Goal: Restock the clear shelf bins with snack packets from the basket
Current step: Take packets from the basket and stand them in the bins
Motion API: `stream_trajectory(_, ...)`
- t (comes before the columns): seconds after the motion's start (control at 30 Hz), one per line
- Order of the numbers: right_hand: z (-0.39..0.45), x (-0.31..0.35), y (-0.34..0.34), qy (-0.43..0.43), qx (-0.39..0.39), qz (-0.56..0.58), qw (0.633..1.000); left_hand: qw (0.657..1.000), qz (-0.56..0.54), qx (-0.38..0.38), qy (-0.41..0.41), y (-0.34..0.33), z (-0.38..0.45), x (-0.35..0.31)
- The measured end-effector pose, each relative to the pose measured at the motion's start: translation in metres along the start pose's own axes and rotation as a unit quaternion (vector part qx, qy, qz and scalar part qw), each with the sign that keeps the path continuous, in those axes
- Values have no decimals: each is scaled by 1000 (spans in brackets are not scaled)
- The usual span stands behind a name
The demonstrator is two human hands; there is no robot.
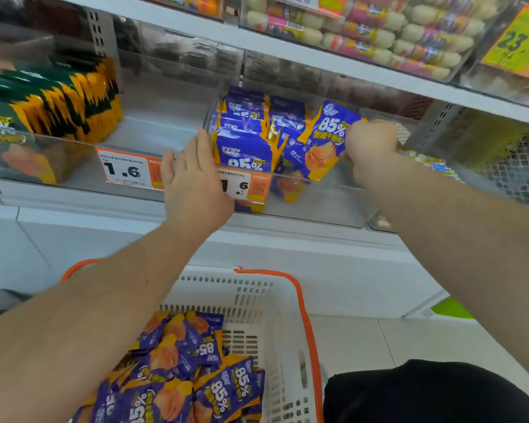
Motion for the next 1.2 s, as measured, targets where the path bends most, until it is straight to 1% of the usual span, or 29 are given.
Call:
stream_trajectory(0.07,12,-2,-16,-7,-22,-26,999,1000,5,-4,-9,-2,-1,2)
stream_trajectory(0.1,16,-4,-23,-13,-17,-48,999,1000,9,-7,-13,-2,-1,2)
stream_trajectory(0.23,25,-13,-45,-15,57,-118,991,1000,24,0,-17,-4,0,4)
stream_trajectory(0.3,25,-18,-50,-28,113,-186,976,999,27,-3,-18,-6,1,5)
stream_trajectory(0.37,23,-21,-55,-12,178,-261,949,1000,27,-4,-15,-6,1,5)
stream_trajectory(0.43,17,-17,-52,8,190,-322,927,1000,26,3,-7,-6,1,4)
stream_trajectory(0.5,15,-13,-49,18,185,-345,920,1000,20,11,-6,-3,0,2)
stream_trajectory(0.6,10,-10,-44,15,135,-362,922,1000,0,21,-13,3,-1,0)
stream_trajectory(0.63,9,-10,-42,30,104,-360,927,1000,-12,22,-16,3,-2,1)
stream_trajectory(0.7,3,-10,-35,75,5,-347,935,999,-48,2,-25,3,-12,2)
stream_trajectory(0.73,-3,-10,-33,119,-51,-338,932,997,-70,-17,-31,2,-21,3)
stream_trajectory(0.77,-14,-13,-33,188,-103,-334,918,995,-90,-33,-38,-2,-33,6)
stream_trajectory(0.8,-26,-18,-37,279,-143,-320,894,993,-103,-43,-45,-7,-48,9)
stream_trajectory(0.83,-43,-23,-42,375,-165,-295,863,991,-115,-41,-45,-13,-64,13)
stream_trajectory(0.87,-60,-30,-50,452,-166,-270,834,991,-129,-21,-35,-19,-80,19)
stream_trajectory(0.9,-77,-40,-61,508,-142,-250,812,990,-140,24,-13,-25,-94,25)
stream_trajectory(0.93,-92,-54,-73,541,-109,-240,799,985,-147,87,17,-30,-111,32)
stream_trajectory(0.97,-102,-64,-85,547,-72,-243,798,976,-154,149,45,-35,-121,38)
stream_trajectory(1.0,-112,-76,-97,531,-16,-260,807,964,-161,200,70,-38,-133,46)
stream_trajectory(1.03,-120,-88,-109,491,49,-291,819,952,-165,240,92,-41,-142,52)
stream_trajectory(1.1,-130,-118,-132,387,180,-362,829,934,-160,295,124,-44,-156,63)
stream_trajectory(1.13,-134,-134,-142,334,220,-366,840,926,-159,312,142,-44,-160,68)
stream_trajectory(1.2,-144,-168,-162,216,273,-343,873,911,-169,332,177,-47,-166,77)
Point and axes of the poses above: each hand's wrist, its own z-axis towards the middle knuckle, its own y-axis out of the back of the hand, x = y × z, the point moved 1 cm from there along z, towards the middle knuckle, and after that the axes turned 8 degrees about -z, right-handed, at the moved point
